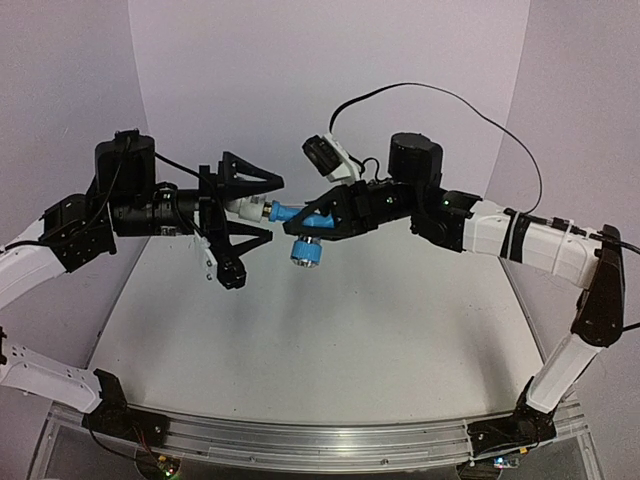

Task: Install the water faucets

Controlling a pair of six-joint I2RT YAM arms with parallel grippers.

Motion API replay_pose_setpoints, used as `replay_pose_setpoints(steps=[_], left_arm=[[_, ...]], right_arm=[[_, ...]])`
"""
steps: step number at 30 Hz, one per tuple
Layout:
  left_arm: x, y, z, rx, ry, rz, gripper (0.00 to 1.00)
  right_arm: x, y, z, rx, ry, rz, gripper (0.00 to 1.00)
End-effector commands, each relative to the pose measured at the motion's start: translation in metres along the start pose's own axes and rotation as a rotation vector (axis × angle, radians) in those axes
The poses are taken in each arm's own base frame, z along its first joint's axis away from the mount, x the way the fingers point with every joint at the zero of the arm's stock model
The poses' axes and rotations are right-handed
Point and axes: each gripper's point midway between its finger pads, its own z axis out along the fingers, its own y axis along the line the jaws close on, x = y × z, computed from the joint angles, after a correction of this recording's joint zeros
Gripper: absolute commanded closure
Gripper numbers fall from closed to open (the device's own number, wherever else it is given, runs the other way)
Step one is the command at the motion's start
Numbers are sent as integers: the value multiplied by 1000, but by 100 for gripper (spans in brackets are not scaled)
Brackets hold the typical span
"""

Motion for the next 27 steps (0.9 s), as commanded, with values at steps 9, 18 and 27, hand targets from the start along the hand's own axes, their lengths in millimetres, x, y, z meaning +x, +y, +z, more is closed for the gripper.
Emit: replay_pose_setpoints(steps=[9,18,27], left_arm=[[-6,51,-34,-245,-3,-276,0],[-1,98,-57,-360,-120,-940,0],[83,102,-58,-525,43,-2053,0]], right_arm=[[-40,25,-36,73,-208,-190,100],[-48,4,-78,220,-293,-304,100],[-40,-7,-96,385,-216,-577,100]])
